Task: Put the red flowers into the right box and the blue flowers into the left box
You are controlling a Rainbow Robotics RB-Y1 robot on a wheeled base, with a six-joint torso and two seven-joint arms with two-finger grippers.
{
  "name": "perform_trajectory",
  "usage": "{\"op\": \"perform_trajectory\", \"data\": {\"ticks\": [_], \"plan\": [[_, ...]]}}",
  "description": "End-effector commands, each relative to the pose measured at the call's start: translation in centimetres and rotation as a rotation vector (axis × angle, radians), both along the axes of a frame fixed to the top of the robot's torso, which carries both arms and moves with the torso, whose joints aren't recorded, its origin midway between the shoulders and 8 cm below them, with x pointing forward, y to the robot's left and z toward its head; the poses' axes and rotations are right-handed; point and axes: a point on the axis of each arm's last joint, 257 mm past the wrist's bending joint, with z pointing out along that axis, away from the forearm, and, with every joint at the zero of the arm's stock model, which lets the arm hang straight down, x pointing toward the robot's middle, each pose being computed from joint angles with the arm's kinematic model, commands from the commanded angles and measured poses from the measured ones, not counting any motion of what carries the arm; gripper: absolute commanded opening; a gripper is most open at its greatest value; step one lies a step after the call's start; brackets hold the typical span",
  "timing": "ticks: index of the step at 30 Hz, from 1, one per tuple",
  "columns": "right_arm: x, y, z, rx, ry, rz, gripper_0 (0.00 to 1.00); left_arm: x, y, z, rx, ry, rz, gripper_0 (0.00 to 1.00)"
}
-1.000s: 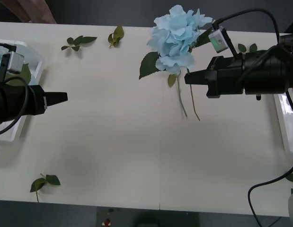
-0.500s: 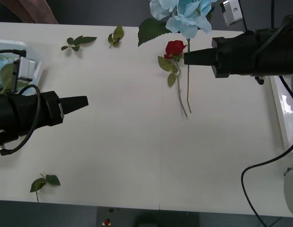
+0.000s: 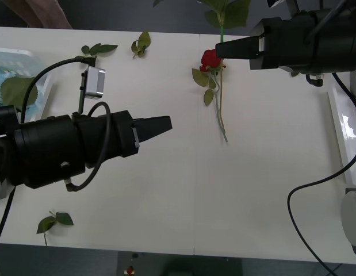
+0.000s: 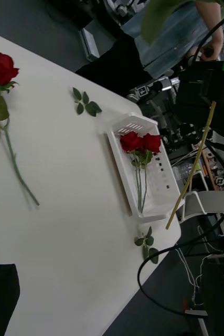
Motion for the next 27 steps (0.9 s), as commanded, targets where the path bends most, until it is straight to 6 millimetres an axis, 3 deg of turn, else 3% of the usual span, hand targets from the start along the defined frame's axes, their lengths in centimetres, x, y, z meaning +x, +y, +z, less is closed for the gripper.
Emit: {"op": "perform_trajectory", "data": {"ticks": [1,12,21,25,27], "plan": [[-0.6,1.3,1.9,0.013,0.003,0.019,0.00,-0.9,-3.4,2.6,-0.034,-0.063,-0.035,1.00],[-0.7,1.5,1.8,0.015,0.005,0.024,0.00,-1.3,-8.6,4.4,-0.060,-0.056,-0.055,1.00],[-0.7,1.5,1.8,0.015,0.005,0.024,0.00,-0.4,-10.5,6.3,-0.036,-0.113,-0.037,1.00],[-0.7,1.5,1.8,0.015,0.005,0.024,0.00,0.3,-11.7,6.7,-0.035,-0.131,-0.051,0.88],[-0.7,1.5,1.8,0.015,0.005,0.024,0.00,0.8,-12.4,6.6,-0.043,-0.136,-0.055,0.73]]}}
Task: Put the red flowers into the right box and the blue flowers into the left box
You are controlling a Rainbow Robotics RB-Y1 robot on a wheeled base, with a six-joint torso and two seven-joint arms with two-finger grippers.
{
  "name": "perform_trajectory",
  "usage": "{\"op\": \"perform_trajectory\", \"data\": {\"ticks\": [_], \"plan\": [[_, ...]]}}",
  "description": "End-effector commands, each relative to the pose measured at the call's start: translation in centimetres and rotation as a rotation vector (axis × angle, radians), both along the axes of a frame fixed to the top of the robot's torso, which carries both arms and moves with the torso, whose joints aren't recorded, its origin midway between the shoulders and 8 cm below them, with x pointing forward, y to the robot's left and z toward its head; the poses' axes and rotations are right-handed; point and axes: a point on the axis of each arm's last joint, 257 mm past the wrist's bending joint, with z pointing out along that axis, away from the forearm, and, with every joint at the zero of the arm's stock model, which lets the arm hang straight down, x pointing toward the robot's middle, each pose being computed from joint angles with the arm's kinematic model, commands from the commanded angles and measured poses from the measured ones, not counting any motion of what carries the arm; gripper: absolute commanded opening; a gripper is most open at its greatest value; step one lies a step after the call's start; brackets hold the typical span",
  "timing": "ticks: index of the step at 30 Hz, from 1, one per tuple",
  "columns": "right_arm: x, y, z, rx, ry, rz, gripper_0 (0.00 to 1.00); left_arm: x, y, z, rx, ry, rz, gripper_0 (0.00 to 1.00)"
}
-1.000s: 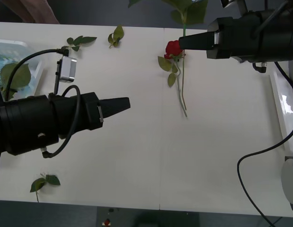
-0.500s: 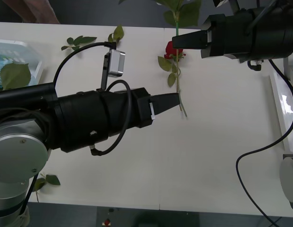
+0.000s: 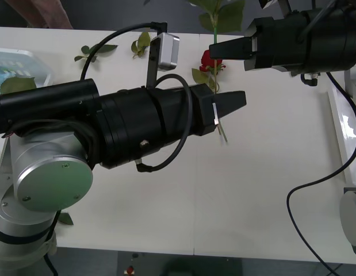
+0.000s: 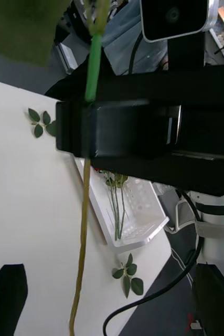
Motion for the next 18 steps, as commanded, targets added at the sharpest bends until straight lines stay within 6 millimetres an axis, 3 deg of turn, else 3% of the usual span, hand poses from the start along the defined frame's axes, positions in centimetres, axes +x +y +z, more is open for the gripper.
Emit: {"op": "perform_trajectory", "data": {"ticks": [1,7,9,18], "plan": [[-0.6,0.7,1.9,0.019,-0.022,0.019,0.00,0.2,-2.4,1.3,-0.034,-0.042,-0.032,0.58],[-0.6,0.7,1.9,0.019,-0.022,0.019,0.00,0.7,-3.0,0.4,-0.021,-0.051,-0.031,0.05],[-0.6,0.7,1.9,0.019,-0.022,0.019,0.00,0.6,-3.0,0.0,-0.008,-0.054,-0.031,0.00],[-0.6,0.7,1.9,0.019,-0.022,0.019,0.00,0.7,-2.8,-0.6,0.019,-0.065,-0.031,0.00]]}}
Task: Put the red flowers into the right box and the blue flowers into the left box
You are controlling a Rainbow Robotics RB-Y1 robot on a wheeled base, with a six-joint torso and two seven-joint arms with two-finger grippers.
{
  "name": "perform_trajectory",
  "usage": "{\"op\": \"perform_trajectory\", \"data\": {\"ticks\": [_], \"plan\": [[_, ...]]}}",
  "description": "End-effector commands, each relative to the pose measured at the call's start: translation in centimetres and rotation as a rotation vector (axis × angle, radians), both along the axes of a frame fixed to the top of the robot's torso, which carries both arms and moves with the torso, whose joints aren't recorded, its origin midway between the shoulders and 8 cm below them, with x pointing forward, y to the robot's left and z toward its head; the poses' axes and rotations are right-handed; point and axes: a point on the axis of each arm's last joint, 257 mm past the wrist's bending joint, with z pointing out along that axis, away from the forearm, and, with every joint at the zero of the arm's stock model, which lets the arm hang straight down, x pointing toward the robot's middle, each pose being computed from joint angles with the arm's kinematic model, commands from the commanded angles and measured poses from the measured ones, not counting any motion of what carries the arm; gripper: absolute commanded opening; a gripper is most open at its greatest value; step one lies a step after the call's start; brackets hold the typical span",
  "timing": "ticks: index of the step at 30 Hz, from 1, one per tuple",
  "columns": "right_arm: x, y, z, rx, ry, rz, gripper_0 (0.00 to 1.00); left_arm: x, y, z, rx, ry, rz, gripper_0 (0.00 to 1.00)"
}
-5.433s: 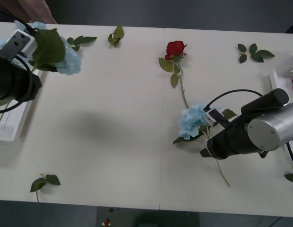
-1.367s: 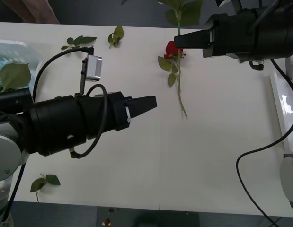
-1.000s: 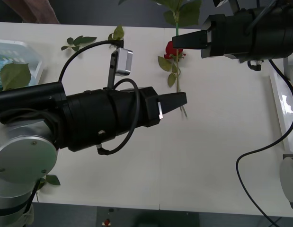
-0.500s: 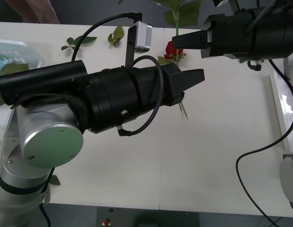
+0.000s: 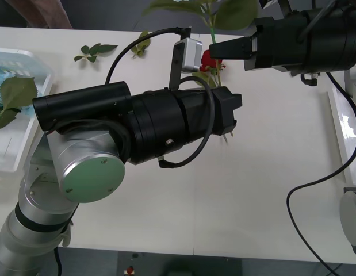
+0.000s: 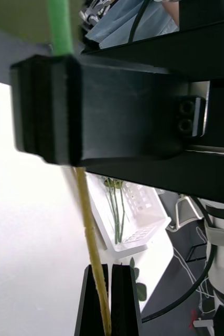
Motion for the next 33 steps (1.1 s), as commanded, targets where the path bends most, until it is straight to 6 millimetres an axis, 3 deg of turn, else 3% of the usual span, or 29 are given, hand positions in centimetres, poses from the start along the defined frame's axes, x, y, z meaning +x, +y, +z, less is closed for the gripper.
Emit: {"op": "perform_trajectory", "data": {"ticks": [1,2,3,5,6,7,19,26,33], "plan": [[-0.6,0.7,1.9,0.019,-0.022,0.019,0.09,-0.4,-0.2,1.1,0.006,-0.053,-0.013,0.00],[-0.6,0.7,1.9,0.019,-0.022,0.019,0.15,-0.4,-0.2,1.1,0.007,-0.054,-0.014,0.00],[-0.6,0.7,1.9,0.019,-0.022,0.019,0.37,-0.4,-0.2,1.2,0.006,-0.055,-0.013,0.00],[-0.6,0.7,1.9,0.019,-0.022,0.019,0.62,-0.4,-0.2,1.2,0.008,-0.059,-0.013,0.00],[-0.6,0.7,1.9,0.019,-0.022,0.019,0.88,-0.4,-0.2,1.2,0.009,-0.060,-0.013,0.00],[-0.6,0.7,1.9,0.019,-0.022,0.019,0.98,-0.4,-0.1,1.2,0.010,-0.061,-0.012,0.00],[-0.6,0.7,1.9,0.019,-0.022,0.019,1.00,-0.3,0.6,1.8,0.015,-0.086,-0.003,0.00],[-0.6,0.7,1.9,0.019,-0.022,0.019,1.00,-0.3,4.2,2.4,0.029,-0.106,0.036,0.00],[-0.6,0.7,1.9,0.019,-0.022,0.019,1.00,-1.8,10.7,2.0,0.090,-0.062,0.098,0.00]]}}
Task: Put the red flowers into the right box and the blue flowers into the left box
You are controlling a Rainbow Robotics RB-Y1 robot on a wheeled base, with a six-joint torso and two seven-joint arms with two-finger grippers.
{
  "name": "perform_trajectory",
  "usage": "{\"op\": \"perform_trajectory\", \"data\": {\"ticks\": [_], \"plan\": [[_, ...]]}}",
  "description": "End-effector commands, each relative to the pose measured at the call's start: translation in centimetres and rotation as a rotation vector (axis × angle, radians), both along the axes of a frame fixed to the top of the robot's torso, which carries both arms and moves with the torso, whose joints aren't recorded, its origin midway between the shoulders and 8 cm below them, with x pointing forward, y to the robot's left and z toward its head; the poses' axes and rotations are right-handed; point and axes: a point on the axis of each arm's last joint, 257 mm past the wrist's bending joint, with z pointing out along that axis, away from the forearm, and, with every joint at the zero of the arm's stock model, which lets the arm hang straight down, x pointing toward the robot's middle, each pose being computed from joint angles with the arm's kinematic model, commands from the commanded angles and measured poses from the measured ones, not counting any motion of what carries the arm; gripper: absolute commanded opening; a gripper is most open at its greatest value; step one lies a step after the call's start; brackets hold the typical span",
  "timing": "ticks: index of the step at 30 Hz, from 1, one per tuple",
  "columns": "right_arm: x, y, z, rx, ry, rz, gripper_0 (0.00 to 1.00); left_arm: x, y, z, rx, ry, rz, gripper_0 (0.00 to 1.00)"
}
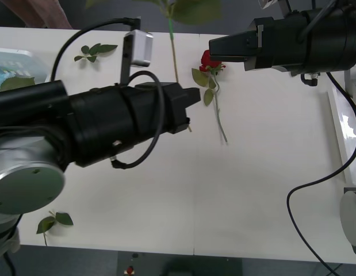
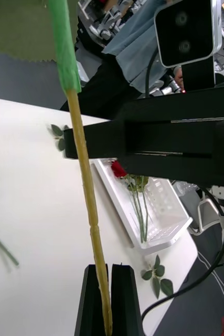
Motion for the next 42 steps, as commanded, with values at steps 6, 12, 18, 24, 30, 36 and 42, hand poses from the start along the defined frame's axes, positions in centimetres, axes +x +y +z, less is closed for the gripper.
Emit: {"op": "perform_trajectory", "data": {"ticks": [6,12,18,24,30,36,42], "plan": [[-0.6,0.5,1.8,0.030,-0.017,0.017,1.00,-2.7,11.3,-0.4,0.173,0.073,0.142,0.00],[0.6,-1.3,1.9,-0.013,-0.055,-0.057,1.00,-2.4,18.8,-1.1,0.277,0.137,0.279,0.00],[2.7,-4.4,-0.9,-0.171,-0.060,-0.164,1.00,-2.2,27.0,-1.4,0.355,0.218,0.428,0.00],[4.7,-7.4,-3.8,-0.326,-0.040,-0.265,1.00,-1.7,35.5,-3.4,0.432,0.321,0.586,0.00],[6.7,-9.5,-6.1,-0.462,-0.023,-0.361,1.00,-2.0,42.7,-6.7,0.523,0.410,0.666,0.00],[8.6,-11.0,-8.6,-0.610,-0.020,-0.451,1.00,-2.0,47.6,-10.4,0.557,0.474,0.688,0.00],[10.4,-11.5,-10.4,-0.719,-0.041,-0.526,1.00,-1.7,50.8,-14.0,0.578,0.505,0.694,0.00]]}}
